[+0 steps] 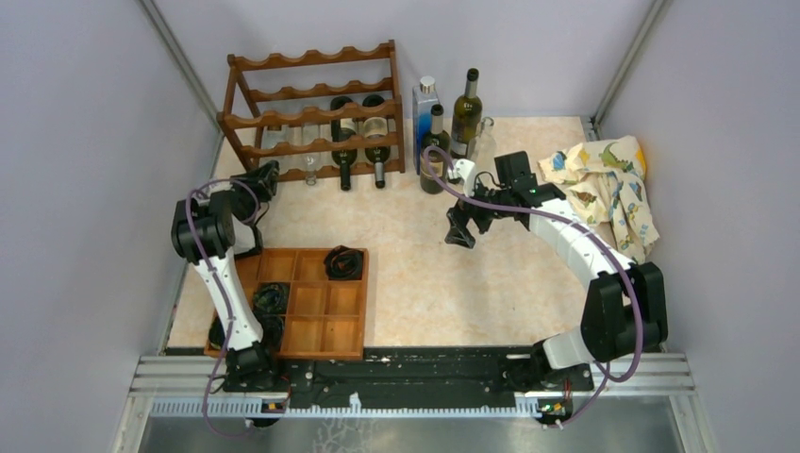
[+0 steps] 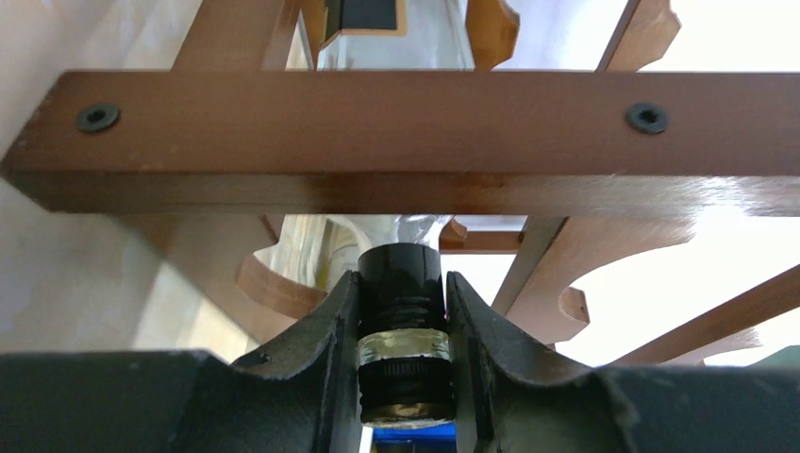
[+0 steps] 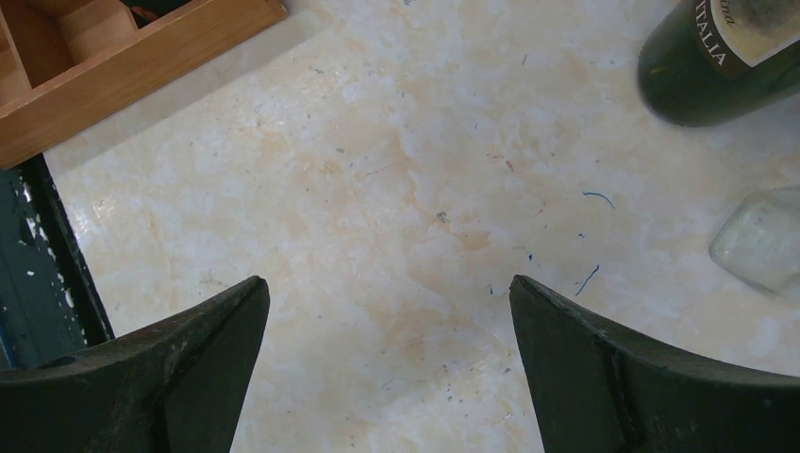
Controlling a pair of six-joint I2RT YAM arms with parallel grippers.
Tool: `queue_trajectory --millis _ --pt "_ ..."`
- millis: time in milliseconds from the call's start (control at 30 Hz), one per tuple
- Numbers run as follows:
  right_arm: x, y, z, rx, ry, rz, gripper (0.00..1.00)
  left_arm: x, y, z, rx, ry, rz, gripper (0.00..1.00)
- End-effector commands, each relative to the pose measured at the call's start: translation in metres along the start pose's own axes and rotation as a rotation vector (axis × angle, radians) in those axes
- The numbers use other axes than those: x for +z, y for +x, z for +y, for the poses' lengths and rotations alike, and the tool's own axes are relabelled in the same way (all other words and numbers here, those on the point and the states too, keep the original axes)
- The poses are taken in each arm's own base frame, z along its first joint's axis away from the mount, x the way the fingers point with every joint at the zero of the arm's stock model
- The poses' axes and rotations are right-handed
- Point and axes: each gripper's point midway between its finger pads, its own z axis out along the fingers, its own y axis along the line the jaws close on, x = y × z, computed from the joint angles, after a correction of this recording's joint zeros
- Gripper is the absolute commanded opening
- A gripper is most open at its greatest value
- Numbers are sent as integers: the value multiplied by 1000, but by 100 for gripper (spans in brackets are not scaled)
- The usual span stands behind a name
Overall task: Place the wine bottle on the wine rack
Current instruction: Place the wine bottle in the wine rack.
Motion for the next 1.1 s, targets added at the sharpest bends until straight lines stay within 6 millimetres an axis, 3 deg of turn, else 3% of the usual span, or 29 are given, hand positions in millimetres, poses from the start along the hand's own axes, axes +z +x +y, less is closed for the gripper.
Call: queue_trajectory --millis 0,167,333,500,867,1067 --pt "-7 -22 -7 -47 16 -47 96 -2 6 -77 107 325 -19 4" --pt "-8 -24 -7 -48 16 -50 96 -3 4 -63 99 257 -32 14" --pt "-8 -26 -7 -52 16 -57 96 0 7 -47 88 146 -5 44" --pt "-10 -29 -6 -54 20 -66 96 -4 8 -35 81 33 -9 65" --pt "-14 -31 -2 -58 24 -84 96 -14 11 -10 90 -237 15 70" --pt "-16 -29 1 -59 25 -90 96 -12 9 1 172 -346 39 64"
